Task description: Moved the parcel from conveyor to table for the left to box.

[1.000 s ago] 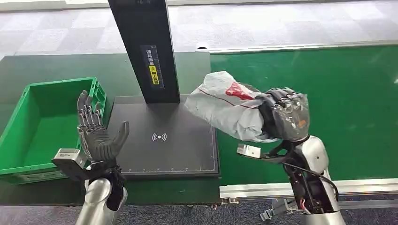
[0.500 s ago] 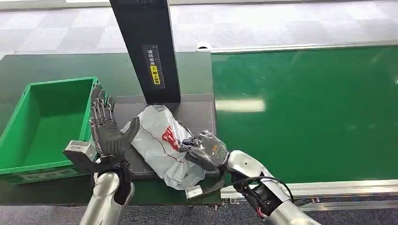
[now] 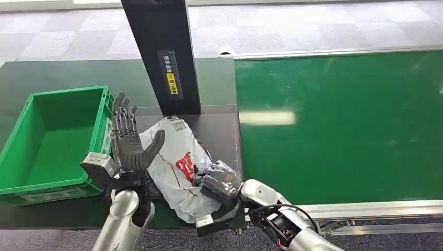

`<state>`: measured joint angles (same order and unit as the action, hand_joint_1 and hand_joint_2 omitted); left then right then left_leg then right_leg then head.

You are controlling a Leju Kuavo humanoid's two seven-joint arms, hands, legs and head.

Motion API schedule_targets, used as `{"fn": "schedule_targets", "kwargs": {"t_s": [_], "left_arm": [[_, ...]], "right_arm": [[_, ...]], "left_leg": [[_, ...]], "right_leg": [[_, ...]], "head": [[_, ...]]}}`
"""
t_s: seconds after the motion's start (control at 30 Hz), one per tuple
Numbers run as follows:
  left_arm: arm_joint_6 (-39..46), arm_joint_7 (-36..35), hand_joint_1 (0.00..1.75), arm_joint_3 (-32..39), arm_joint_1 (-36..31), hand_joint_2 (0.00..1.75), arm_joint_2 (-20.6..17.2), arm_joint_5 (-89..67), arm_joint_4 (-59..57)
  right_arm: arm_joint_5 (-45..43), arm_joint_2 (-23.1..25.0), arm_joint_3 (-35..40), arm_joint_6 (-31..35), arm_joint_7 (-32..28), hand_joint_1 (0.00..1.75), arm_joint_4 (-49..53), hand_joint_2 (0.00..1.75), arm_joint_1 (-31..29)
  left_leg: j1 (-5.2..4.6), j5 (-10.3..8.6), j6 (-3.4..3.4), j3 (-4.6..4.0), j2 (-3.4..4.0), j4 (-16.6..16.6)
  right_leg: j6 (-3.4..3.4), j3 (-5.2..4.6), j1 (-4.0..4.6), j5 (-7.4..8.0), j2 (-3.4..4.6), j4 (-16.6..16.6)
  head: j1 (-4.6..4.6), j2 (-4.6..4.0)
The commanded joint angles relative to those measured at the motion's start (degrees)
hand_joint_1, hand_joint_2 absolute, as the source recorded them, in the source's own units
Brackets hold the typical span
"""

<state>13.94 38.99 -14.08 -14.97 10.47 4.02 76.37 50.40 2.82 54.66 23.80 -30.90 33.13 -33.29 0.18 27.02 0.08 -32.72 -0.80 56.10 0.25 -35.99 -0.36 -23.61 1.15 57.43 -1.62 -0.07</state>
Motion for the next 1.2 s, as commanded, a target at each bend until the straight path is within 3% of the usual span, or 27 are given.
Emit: {"fn": "schedule_targets", "kwargs": {"t_s": [0.03,0.57,0.6,0.63,1.0,1.03,1.07,1.2], "left_arm": [[0.07,-0.6,0.0,-0.3,-0.46,1.75,-1.0,-0.49,-2.7],[0.07,-0.6,0.0,-0.32,-0.51,1.75,-0.95,-0.5,-2.69],[0.1,-0.61,0.0,-0.32,-0.5,1.75,-0.95,-0.53,-2.69],[0.17,-0.65,0.0,-0.27,-0.41,1.75,-0.96,-0.58,-2.6],[0.66,-1.11,0.0,0.4,1.57,1.75,-0.78,-1.08,-0.7],[0.56,-1.2,0.0,0.16,1.71,1.75,-1.03,-1.25,-0.76],[0.5,-1.18,0.0,-0.04,1.7,1.75,-1.29,-1.23,-0.96],[0.38,-1.18,0.0,-0.08,1.81,1.75,-1.5,-1.24,-0.91]], "right_arm": [[-7.05,0.98,-3.97,-2.49,-0.34,0.26,-4.98,1.75,-3.21],[-7.06,1.04,-3.95,-2.43,-0.42,0.26,-4.89,1.75,-2.98],[-8.61,1.18,-5.24,-2.79,-0.71,0.05,-4.53,1.75,-2.6],[-10.39,1.07,-6.91,-2.96,-1.17,0.0,-3.94,1.75,-2.51],[-26.05,-1.51,-24.55,-9.69,-4.58,0.0,8.82,1.75,-1.12],[-36.77,-0.06,-32.25,-19.58,-9.1,0.0,15.75,1.75,1.34],[-41.59,-1.34,-33.2,-21.02,-9.1,0.0,17.69,1.75,1.3],[-39.58,-2.53,-34.34,-18.63,-9.08,0.0,22.01,1.75,1.62]], "left_leg": [[-0.03,0.0,-0.01,0.06,0.01,-0.04],[-0.02,0.01,-0.01,0.07,0.02,-0.03],[-0.01,0.03,-0.03,0.16,0.04,-0.06],[-0.01,0.02,-0.02,0.12,0.02,-0.06],[-0.02,0.02,-0.03,0.08,0.0,-0.04],[-0.02,0.04,-0.03,0.13,0.0,-0.06],[-0.01,0.06,-0.03,0.14,0.02,-0.03],[-0.04,0.02,-0.02,0.01,-0.03,0.0]], "right_leg": [[0.01,0.06,-0.02,-0.02,-0.08,-0.02],[0.01,0.09,-0.01,-0.01,-0.06,-0.03],[0.01,0.19,0.01,-0.04,-0.1,-0.06],[0.0,0.14,0.0,-0.03,-0.09,-0.05],[0.01,0.11,-0.01,-0.05,-0.14,-0.04],[0.01,0.16,0.0,-0.07,-0.16,-0.05],[0.01,0.17,0.01,-0.08,-0.15,-0.04],[0.0,0.03,-0.03,-0.06,-0.14,0.02]], "head": [[0.0,0.02],[0.0,0.02],[0.0,0.02],[0.0,0.02],[0.0,0.0],[0.0,0.02],[0.0,0.02],[0.0,0.0]]}}
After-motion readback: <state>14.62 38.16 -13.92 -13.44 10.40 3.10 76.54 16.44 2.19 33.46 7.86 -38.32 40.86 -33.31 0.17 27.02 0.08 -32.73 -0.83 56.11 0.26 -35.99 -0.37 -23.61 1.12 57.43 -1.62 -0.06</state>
